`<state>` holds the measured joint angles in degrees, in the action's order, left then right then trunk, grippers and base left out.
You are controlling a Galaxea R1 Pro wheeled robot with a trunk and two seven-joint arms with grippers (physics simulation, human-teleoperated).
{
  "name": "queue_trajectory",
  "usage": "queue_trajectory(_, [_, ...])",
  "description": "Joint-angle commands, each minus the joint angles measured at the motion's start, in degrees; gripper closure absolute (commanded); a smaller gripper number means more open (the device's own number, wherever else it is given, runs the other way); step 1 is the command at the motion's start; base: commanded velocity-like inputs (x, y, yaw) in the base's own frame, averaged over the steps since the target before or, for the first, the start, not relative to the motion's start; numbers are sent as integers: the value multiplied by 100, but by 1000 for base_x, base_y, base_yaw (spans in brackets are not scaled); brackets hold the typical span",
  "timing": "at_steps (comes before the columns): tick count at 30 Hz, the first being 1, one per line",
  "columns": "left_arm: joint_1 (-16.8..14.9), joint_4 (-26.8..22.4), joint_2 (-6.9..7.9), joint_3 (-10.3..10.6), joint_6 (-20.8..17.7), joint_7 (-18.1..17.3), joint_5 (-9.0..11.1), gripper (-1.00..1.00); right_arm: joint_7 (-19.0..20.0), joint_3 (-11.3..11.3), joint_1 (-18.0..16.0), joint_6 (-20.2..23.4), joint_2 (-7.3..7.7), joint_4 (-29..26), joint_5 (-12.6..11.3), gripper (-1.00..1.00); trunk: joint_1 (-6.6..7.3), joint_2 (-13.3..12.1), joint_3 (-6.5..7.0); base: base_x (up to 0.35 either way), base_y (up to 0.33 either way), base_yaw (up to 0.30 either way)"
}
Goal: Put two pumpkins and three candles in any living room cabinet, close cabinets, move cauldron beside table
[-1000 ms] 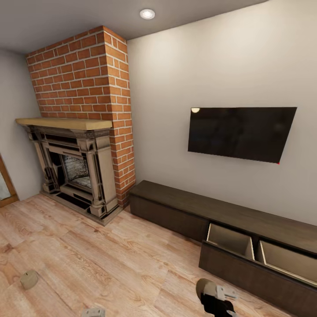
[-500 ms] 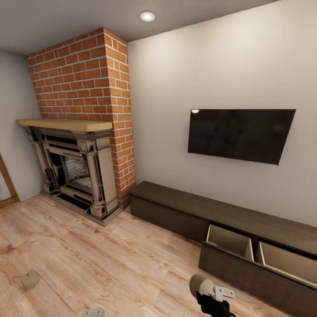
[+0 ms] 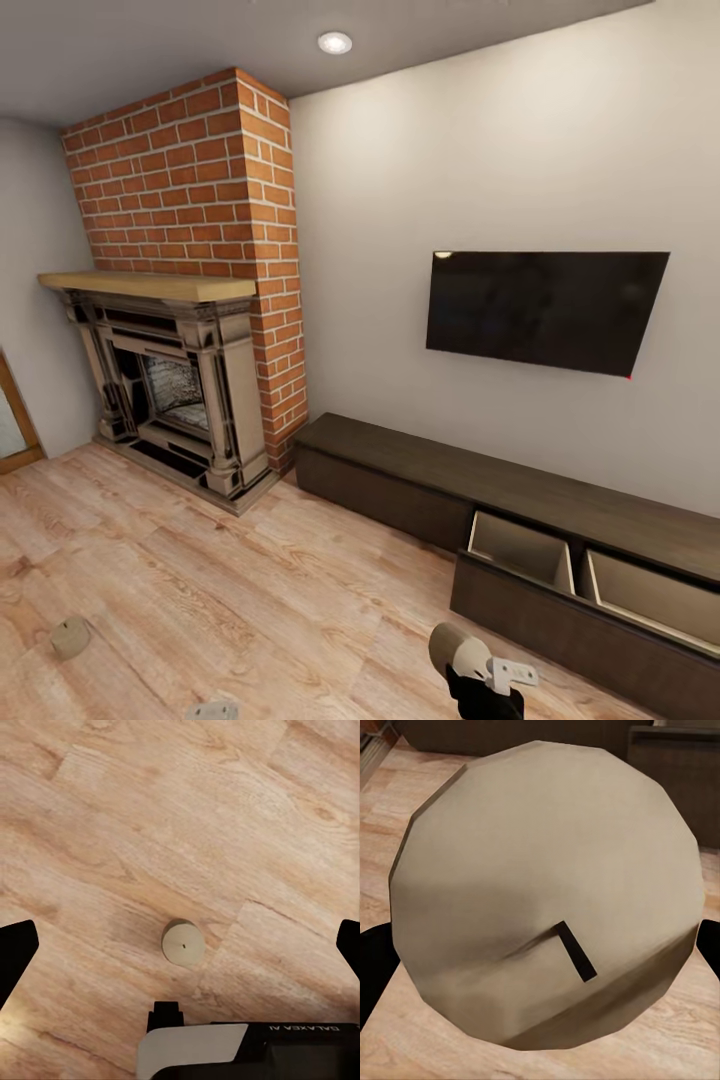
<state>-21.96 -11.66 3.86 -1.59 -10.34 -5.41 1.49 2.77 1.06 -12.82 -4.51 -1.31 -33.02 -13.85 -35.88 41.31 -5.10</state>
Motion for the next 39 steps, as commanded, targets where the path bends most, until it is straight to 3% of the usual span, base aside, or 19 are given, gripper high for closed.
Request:
queue_trajectory(1, [-1, -12, 1, -17, -39, -22, 13, -100, 31, 12, -3, -24, 1, 6, -65, 100, 21, -34, 9, 0, 0, 0])
queue_trajectory(23, [-1, 1, 1, 0, 283, -22, -61, -100, 31, 18, -1, -23, -1, 15, -65, 100, 504, -916, 404, 0, 0, 0])
queue_trajectory(31, [-1, -4, 0, -5, 290, -14, -32, -100, 31, 18, -1, -17, 5, 23, -65, 100, 504, -916, 404, 0, 0, 0])
queue_trajectory(39, [-1, -3, 1, -1, 305, -13, -37, -100, 31, 18, -1, -15, 3, 24, -65, 100, 329, -596, 260, 0, 0, 0])
